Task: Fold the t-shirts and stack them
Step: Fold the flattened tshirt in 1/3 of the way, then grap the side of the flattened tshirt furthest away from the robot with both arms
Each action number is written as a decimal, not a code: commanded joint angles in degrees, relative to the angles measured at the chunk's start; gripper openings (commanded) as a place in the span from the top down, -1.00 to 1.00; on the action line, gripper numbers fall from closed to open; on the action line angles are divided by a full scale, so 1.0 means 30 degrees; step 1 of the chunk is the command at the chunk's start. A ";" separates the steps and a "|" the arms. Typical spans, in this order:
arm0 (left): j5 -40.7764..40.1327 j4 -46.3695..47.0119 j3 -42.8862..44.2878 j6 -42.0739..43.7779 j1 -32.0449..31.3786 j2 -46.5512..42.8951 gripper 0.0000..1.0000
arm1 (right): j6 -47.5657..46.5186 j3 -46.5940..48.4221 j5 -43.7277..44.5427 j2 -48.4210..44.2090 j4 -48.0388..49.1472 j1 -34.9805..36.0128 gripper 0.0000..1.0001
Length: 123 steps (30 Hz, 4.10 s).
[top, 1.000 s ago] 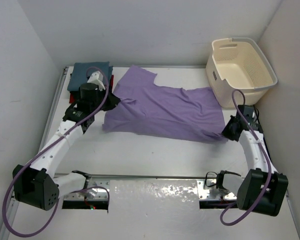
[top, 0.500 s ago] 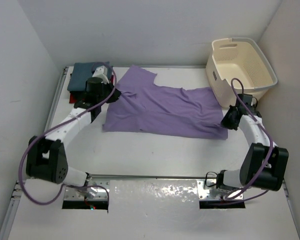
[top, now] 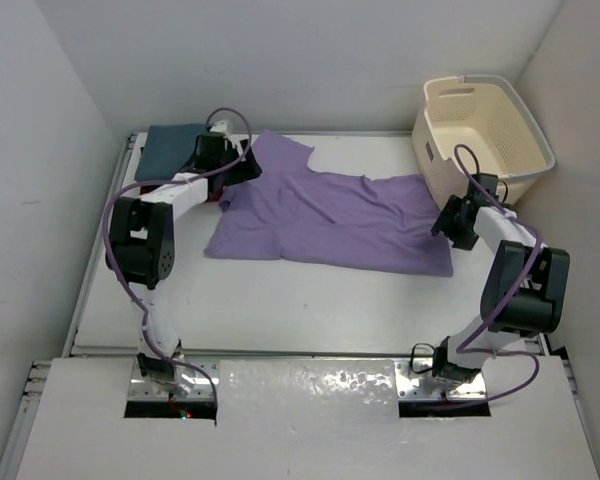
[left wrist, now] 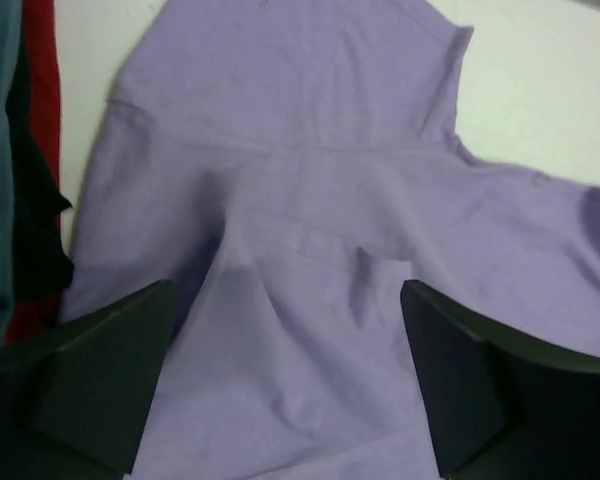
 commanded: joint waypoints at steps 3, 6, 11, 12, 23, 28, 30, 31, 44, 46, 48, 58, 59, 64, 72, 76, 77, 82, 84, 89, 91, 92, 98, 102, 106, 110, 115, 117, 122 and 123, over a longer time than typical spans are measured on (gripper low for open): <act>0.1207 -0.0065 0.1369 0.0138 0.0221 -0.1179 -0.99 | -0.0952 0.1070 -0.0184 -0.1678 0.0482 0.0038 -0.46; 0.2057 0.0082 0.0349 -0.0008 0.0221 -0.2174 -1.00 | -0.1039 -0.0218 -0.0331 -0.3145 0.0893 0.0446 -0.52; 0.3349 0.1545 -0.2494 -0.1090 -0.0071 -0.3989 -0.99 | -0.1449 -0.1596 -0.1210 -0.3387 0.1156 0.1618 -0.67; 0.3378 0.1605 -0.3427 -0.1238 -0.0130 -0.4196 -0.99 | -0.1362 -0.1628 -0.1268 -0.3240 0.1070 0.2055 -0.69; 0.2238 0.1550 -0.8529 -0.2088 -0.0394 -0.4142 -0.99 | -0.0632 -0.3585 -0.0713 -0.1248 0.2532 0.2763 -0.98; 0.1330 0.0904 -1.0552 -0.2935 -0.0219 -0.4226 -0.99 | -0.0337 -0.5372 -0.0683 -0.1070 0.2710 0.2763 -0.98; 0.1153 0.0434 -1.1811 -0.3171 -0.0189 -0.4577 -0.99 | -0.0190 -0.6077 -0.0567 -0.1652 0.2476 0.2763 -0.98; 0.0862 -0.0436 -1.2308 -0.3608 -0.0160 -0.5159 -0.99 | -0.0103 -0.6806 -0.0421 -0.1947 0.2243 0.2763 -0.98; -0.1601 -1.2419 -1.7616 -0.8971 -0.0159 -1.2954 -0.99 | 0.1333 -1.1647 0.1952 -1.0355 -0.4260 0.2733 -0.98; -0.1397 -1.3830 -1.7471 -0.9382 -0.0160 -1.4709 -0.99 | 0.1073 -1.1589 0.1956 -1.0912 -0.4323 0.2734 -0.98; -0.1572 -1.4069 -1.7033 -0.9998 -0.0189 -1.6789 -0.99 | 0.0953 -1.0947 0.1603 -1.0915 -0.4321 0.2733 -0.98; -0.3102 -0.8449 -0.8921 -0.5233 -0.0218 -1.3617 -0.99 | -0.0951 -0.5147 0.0487 -1.0506 -0.2859 0.2733 -0.98; -0.2951 -0.7225 -0.7784 -0.4875 -0.0276 -1.2878 -1.00 | -0.0951 -0.4360 0.0721 -0.9954 -0.2741 0.2733 -0.98; -0.3388 -0.5189 -0.3709 -0.2388 -0.0511 -0.7410 -1.00 | -0.0599 -0.3039 0.1485 -0.8019 0.1356 0.2763 -0.98; -0.4915 -0.7272 0.7161 0.0253 -0.0980 0.1361 -0.99 | -0.1244 -0.0017 0.3886 -0.4385 0.2326 0.4022 -0.98; -0.4590 -0.9691 1.2022 0.1074 -0.1067 0.5931 -0.97 | -0.1244 0.0305 0.4034 -0.3446 0.2534 0.4256 -0.98; -0.4736 -1.0022 1.3656 0.1162 -0.1097 0.6576 -0.95 | -0.1273 0.0364 0.4034 -0.3241 0.2476 0.4344 -0.98; -0.5873 -1.0024 1.4522 0.1720 -0.1448 0.8252 -0.91 | -0.1361 0.0540 0.4355 -0.2391 0.2387 0.4433 -0.98; -0.6724 -1.0229 1.4464 0.1808 -0.1507 0.8486 -0.87 | -0.1332 0.0511 0.4618 -0.2273 0.2387 0.4433 -0.98; -0.7316 -1.0406 1.3235 0.1896 -0.1507 0.8487 -0.71 | -0.1186 0.0394 0.4912 -0.1921 0.2388 0.4433 -0.98; -0.7081 -1.0319 1.2593 0.1867 -0.1566 0.8429 -0.57 | -0.1070 0.0306 0.4942 -0.1775 0.2475 0.4433 -0.98; -0.7139 -1.0231 1.2415 0.1924 -0.1653 0.8429 -0.54 | -0.1040 0.0277 0.4913 -0.1745 0.2475 0.4433 -0.98; -0.8282 -1.0113 1.1301 0.1457 -0.1742 0.8545 -0.30 | -0.0981 0.0101 0.4708 -0.1686 0.2563 0.4433 -0.98; -0.8106 -1.0143 1.1037 0.1252 -0.1742 0.8751 0.05 | -0.0981 -0.0075 0.4766 -0.1803 0.2563 0.4433 -0.98; -0.7465 -0.9297 0.9867 0.1076 -0.1742 0.8109 0.62 | -0.0748 -0.0163 0.5117 -0.1658 0.2942 0.4433 -0.98; -0.7256 -0.8651 0.8929 0.1221 -0.1742 0.7492 1.00 | -0.0337 0.0537 0.6078 -0.0956 0.3062 0.4984 -0.98; -0.8133 -0.7656 0.8051 0.1368 -0.1742 0.6059 1.00 | 0.0481 0.1562 0.7837 0.0274 0.3062 0.5428 -0.98; -0.8165 -0.6809 0.7581 0.1485 -0.1742 0.5092 1.00 | 0.0659 0.2148 0.8046 0.1036 0.2827 0.5545 -0.98; -0.7258 -0.5455 0.6057 0.1896 -0.1742 0.3159 1.00 | 0.1653 0.3174 1.0357 0.2820 0.3035 0.6278 -0.98; -0.7170 -0.5397 0.5824 0.1925 -0.1742 0.2981 1.00 | 0.1975 0.3612 1.0710 0.3115 0.2916 0.6336 -0.98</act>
